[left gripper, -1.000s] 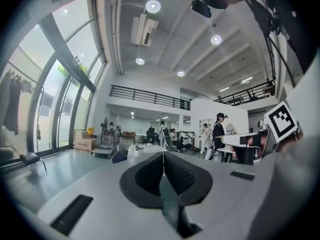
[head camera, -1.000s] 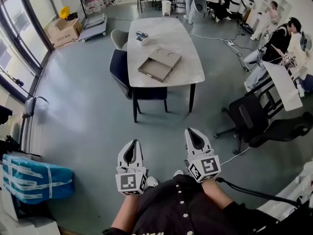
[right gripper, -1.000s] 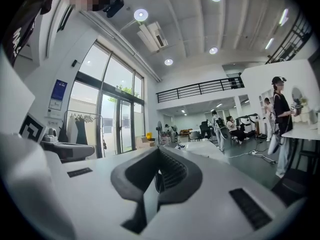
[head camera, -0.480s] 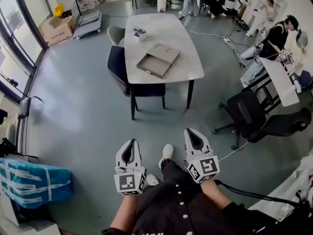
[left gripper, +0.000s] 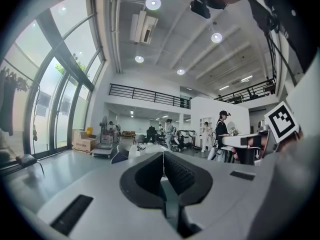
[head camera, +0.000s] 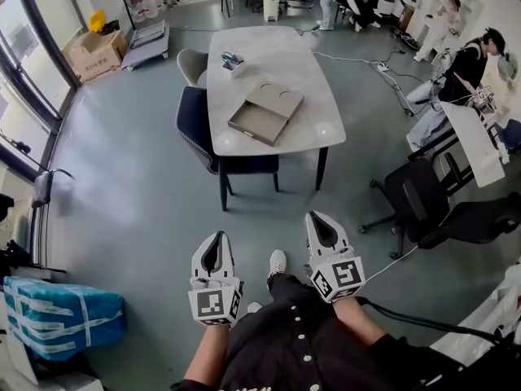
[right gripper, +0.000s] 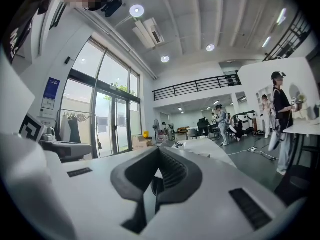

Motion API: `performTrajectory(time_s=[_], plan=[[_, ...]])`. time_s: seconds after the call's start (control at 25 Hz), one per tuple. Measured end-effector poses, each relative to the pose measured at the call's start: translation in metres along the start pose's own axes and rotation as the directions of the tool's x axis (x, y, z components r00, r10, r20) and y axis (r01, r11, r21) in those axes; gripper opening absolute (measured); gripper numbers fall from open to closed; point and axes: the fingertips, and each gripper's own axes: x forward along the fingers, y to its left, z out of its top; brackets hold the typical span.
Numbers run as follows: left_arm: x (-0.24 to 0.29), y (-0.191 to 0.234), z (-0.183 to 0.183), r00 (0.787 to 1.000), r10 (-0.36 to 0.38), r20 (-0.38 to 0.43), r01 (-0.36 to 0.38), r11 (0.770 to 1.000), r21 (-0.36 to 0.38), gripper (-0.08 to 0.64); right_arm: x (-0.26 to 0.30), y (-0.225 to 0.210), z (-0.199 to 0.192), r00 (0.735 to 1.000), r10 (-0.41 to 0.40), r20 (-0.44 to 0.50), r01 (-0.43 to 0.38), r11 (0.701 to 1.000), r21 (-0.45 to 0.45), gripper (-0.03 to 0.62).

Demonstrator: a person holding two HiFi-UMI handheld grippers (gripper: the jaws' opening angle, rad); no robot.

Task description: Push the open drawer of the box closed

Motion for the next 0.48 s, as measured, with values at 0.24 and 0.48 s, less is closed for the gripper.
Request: performTrajectory(time_s=[0.24, 0.48], plan=[[0.060, 0.016, 0.007, 1.000, 0.016, 0.002, -0.016, 1.000, 0.007, 0.017, 0.062, -0.026, 0.005, 1.000, 0.021, 0.004, -0.021, 1.000, 0.004, -0.003], [0.112, 0.023, 0.013, 1.000, 0.024, -0.007, -0.024, 1.000, 0.014, 0.017, 0.110, -0.051, 0.008, 0.999, 0.041, -0.001, -0.041, 0.999, 0.017, -0.003]])
